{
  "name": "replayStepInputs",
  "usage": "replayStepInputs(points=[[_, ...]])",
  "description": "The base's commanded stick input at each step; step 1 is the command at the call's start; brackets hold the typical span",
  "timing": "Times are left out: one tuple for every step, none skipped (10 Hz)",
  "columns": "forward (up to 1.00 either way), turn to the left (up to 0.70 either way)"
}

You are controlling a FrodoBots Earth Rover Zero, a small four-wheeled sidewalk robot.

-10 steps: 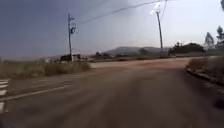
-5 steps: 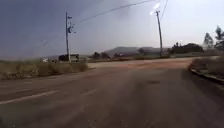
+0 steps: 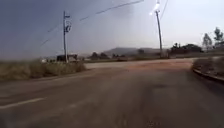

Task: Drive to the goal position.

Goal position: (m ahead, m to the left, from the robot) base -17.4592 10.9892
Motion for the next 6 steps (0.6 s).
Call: replayStepInputs(points=[[1.0,0.0],[1.0,0.0],[1.0,0.0],[1.0,0.0],[1.0,0.0],[1.0,0.0]])
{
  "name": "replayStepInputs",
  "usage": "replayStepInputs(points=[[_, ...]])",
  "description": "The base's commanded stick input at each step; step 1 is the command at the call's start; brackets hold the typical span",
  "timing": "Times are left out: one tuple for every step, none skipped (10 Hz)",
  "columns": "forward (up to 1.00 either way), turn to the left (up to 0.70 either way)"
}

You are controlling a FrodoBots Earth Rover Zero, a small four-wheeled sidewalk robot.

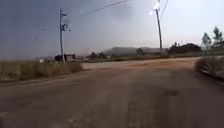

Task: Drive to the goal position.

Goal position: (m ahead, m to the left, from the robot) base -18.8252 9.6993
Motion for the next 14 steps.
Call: replayStepInputs(points=[[1.0,0.0],[1.0,0.0],[1.0,0.0],[1.0,0.0],[1.0,0.0],[1.0,0.0],[1.0,0.0],[1.0,0.0],[1.0,0.0],[1.0,0.0],[1.0,0.0],[1.0,0.0],[1.0,0.0],[1.0,0.0]])
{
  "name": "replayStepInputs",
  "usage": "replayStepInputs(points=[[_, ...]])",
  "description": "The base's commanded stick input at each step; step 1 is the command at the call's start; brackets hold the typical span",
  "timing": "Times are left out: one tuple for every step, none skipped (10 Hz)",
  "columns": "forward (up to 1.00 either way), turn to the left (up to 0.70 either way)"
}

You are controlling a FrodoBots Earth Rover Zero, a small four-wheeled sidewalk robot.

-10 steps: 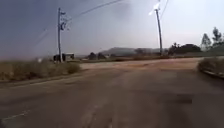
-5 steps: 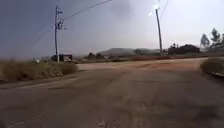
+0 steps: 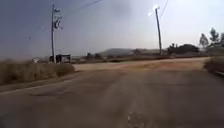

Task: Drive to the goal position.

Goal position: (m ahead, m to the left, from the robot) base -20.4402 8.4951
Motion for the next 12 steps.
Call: replayStepInputs(points=[[1.0,0.0],[1.0,0.0],[1.0,0.0],[1.0,0.0],[1.0,0.0],[1.0,0.0],[1.0,0.0],[1.0,0.0],[1.0,0.0],[1.0,0.0],[1.0,0.0],[1.0,0.0]])
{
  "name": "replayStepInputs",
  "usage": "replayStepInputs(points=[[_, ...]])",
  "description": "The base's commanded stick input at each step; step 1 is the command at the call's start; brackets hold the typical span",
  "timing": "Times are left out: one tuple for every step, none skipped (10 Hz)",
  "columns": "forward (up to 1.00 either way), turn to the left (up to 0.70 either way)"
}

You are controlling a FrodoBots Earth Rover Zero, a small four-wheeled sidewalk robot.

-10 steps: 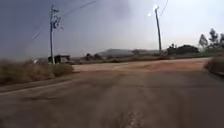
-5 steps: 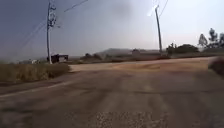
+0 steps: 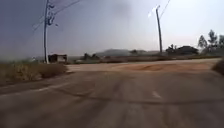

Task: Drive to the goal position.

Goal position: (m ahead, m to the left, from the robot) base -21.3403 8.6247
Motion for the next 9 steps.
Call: replayStepInputs(points=[[1.0,0.0],[1.0,0.0],[1.0,0.0],[1.0,0.0],[1.0,0.0],[1.0,0.0],[0.0,0.0],[0.0,0.0],[0.0,0.0]])
